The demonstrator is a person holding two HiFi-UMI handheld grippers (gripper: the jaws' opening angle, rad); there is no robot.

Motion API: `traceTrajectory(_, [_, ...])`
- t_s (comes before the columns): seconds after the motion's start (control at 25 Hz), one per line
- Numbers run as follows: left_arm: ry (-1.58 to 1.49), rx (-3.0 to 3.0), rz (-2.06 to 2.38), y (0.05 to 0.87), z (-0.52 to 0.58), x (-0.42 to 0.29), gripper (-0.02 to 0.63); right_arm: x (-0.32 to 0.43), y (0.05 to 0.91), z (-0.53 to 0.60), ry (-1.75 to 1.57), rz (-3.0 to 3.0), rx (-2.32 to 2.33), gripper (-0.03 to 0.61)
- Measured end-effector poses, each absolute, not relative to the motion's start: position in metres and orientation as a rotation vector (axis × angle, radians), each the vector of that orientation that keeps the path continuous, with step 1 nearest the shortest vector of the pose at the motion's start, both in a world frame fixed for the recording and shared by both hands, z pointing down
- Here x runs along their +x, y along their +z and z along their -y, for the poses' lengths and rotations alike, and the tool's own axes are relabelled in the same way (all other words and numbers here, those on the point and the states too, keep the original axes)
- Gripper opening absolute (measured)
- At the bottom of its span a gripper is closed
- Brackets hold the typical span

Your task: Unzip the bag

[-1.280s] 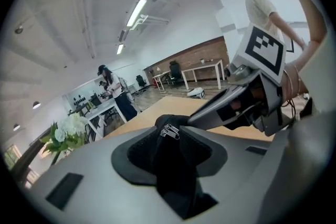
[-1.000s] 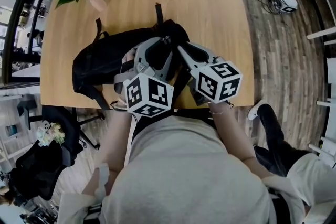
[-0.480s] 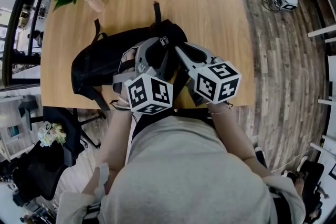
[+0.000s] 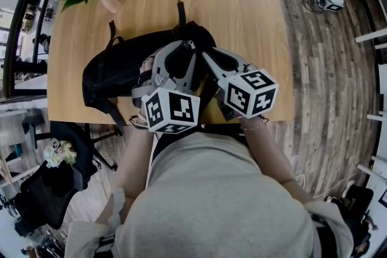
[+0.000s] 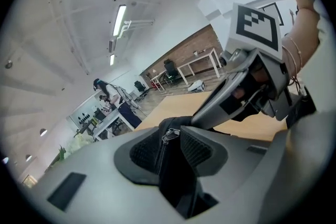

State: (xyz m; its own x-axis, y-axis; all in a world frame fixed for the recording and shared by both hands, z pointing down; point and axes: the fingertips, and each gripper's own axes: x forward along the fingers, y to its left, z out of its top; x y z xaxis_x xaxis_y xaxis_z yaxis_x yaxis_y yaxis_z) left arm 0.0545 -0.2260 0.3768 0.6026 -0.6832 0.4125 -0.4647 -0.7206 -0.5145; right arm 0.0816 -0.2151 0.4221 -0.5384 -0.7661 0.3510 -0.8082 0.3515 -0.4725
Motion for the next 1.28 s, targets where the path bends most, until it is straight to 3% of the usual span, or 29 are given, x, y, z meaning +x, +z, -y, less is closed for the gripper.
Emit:
traceTrajectory(0.36, [-0.814,-2.498,-0.997,0.372,0.231,0.058,0.084,0.082,0.422,0.215,0.941,2.532,1.474,0.08])
traceTrajectory(1.04, [-0.575,-2.775,-1.435,0.372,0.237,0.036,0.08,0.083,0.422,0.214,0.938,2.555,1.435,0.08])
traceTrajectory(1.28, [-0.5,-2.868,-1.549,0.372,0.239,0.025,0.033,0.083,0.422,0.214,0.93,2.565,1.402,0.078])
